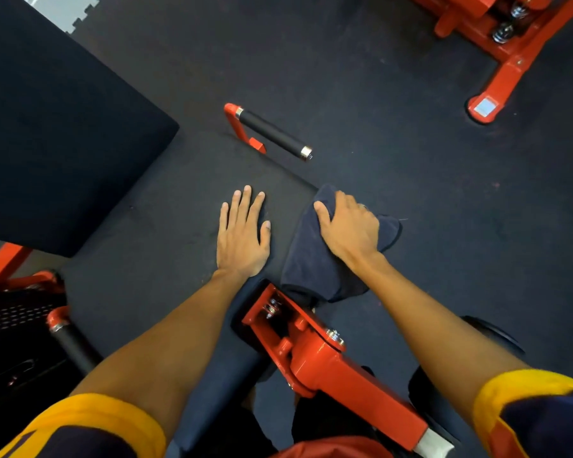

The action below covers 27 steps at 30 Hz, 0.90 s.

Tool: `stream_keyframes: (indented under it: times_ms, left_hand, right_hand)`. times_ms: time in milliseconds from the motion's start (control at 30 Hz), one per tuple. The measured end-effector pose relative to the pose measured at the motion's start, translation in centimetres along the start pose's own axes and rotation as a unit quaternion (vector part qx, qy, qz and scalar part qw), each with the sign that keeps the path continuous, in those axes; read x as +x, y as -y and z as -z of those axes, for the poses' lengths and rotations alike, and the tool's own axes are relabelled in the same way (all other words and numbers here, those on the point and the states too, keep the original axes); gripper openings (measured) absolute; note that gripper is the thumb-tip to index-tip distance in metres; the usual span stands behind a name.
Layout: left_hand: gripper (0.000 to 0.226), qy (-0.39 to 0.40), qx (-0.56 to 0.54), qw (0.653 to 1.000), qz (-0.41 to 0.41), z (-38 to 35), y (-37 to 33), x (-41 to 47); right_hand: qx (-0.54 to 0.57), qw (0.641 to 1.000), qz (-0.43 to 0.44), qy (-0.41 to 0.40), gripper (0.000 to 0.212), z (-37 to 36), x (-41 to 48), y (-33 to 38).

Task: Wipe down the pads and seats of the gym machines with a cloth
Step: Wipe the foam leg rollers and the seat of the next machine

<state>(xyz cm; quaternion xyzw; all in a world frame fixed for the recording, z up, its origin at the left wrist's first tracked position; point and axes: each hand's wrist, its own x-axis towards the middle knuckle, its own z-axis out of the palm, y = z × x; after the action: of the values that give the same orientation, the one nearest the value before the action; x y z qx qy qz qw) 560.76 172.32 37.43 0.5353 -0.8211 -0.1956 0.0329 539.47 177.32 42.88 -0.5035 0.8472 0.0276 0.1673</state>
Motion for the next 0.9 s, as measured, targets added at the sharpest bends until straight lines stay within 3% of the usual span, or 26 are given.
stream_keyframes:
  times_ms: [167,367,500,633,733,833,900]
  left_hand:
    - [0.058,0.003,0.036,0.999,-0.001,-0.6,0.3,0.4]
    - [0.06,0.008,-0.014,1.0,-0.004,-0.1,0.3,0.0]
    - [0.061,0.012,-0.016,1.0,-0.002,0.2,-0.4,0.2]
    - [0.062,0.025,-0.024,0.999,-0.01,0.4,-0.1,0.2]
    - [0.065,0.022,-0.027,0.999,-0.008,0.4,0.5,0.7]
    - [0.059,0.025,-0.045,0.999,0.005,1.0,2.6,-0.6]
    - [0.058,0.021,-0.056,0.998,0.024,1.4,4.1,-2.1]
  right_hand:
    - [-0.025,0.999,0.022,0.006,0.05,-1.6,4.5,7.1]
    - [-0.034,0.99,0.123,-0.051,0.059,-3.6,-2.0,4.6]
    - [-0.009,0.994,0.096,-0.046,0.063,-4.5,-7.4,2.6]
    - [-0.01,0.999,0.004,-0.047,0.07,-3.3,-2.6,4.5]
    - [-0.014,0.999,0.006,-0.029,0.062,-3.2,0.9,7.3]
    - [-0.043,0.997,0.058,-0.026,0.06,-3.6,-0.3,9.2]
    - [-0.063,0.983,0.175,-0.005,0.059,-4.1,-3.2,9.4]
